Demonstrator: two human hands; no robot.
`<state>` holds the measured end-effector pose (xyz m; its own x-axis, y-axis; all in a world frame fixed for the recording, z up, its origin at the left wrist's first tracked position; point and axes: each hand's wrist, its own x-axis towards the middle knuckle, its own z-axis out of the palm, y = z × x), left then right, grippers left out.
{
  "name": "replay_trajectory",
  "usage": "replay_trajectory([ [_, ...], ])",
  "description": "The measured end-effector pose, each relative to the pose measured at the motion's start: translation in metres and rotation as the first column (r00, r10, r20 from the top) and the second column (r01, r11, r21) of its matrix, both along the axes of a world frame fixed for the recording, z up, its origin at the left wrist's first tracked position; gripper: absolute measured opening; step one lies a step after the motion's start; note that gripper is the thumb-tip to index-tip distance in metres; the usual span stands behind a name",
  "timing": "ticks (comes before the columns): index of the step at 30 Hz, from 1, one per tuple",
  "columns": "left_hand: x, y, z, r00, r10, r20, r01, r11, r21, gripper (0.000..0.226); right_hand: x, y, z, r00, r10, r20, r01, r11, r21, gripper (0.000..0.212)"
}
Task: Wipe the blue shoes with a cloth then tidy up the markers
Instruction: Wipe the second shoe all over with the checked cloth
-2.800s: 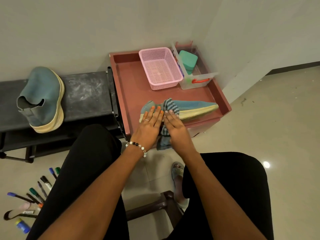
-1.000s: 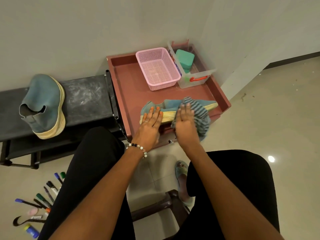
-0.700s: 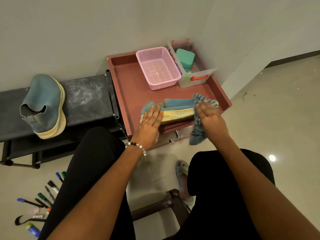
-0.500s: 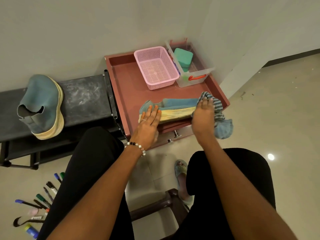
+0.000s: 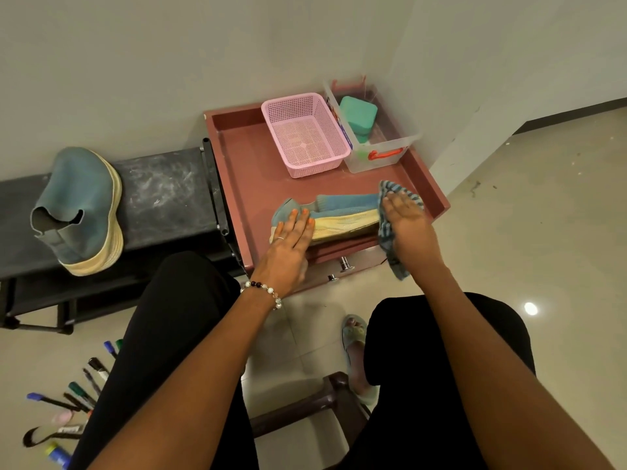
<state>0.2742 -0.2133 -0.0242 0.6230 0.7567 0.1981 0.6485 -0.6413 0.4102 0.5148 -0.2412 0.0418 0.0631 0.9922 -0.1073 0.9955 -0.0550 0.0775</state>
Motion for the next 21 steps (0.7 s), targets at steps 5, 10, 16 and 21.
replay_trajectory([
  [5, 0.001, 0.001, -0.002, 1.000, 0.013, -0.017, -0.013, 1.000, 0.007, 0.080, -0.008, 0.023, 0.004, 0.925, -0.370, -0.090, 0.370, 0.929, -0.012, 0.082],
  [10, 0.004, -0.003, -0.002, 0.999, 0.026, -0.029, -0.024, 0.998, 0.050, 0.077, -0.060, 0.018, -0.007, 0.875, -0.483, -0.041, 0.484, 0.875, 0.002, 0.055],
  [16, 0.004, -0.008, 0.000, 0.999, 0.033, 0.001, -0.033, 0.999, 0.012, 0.082, -0.113, 0.005, -0.047, 0.981, -0.164, -0.105, 0.180, 0.970, 0.165, 0.056],
  [21, 0.001, -0.006, 0.000, 1.000, 0.024, -0.008, -0.024, 1.000, 0.012, 0.082, -0.057, -0.010, -0.039, 0.947, 0.314, 0.070, -0.319, 0.943, 0.094, 0.052],
])
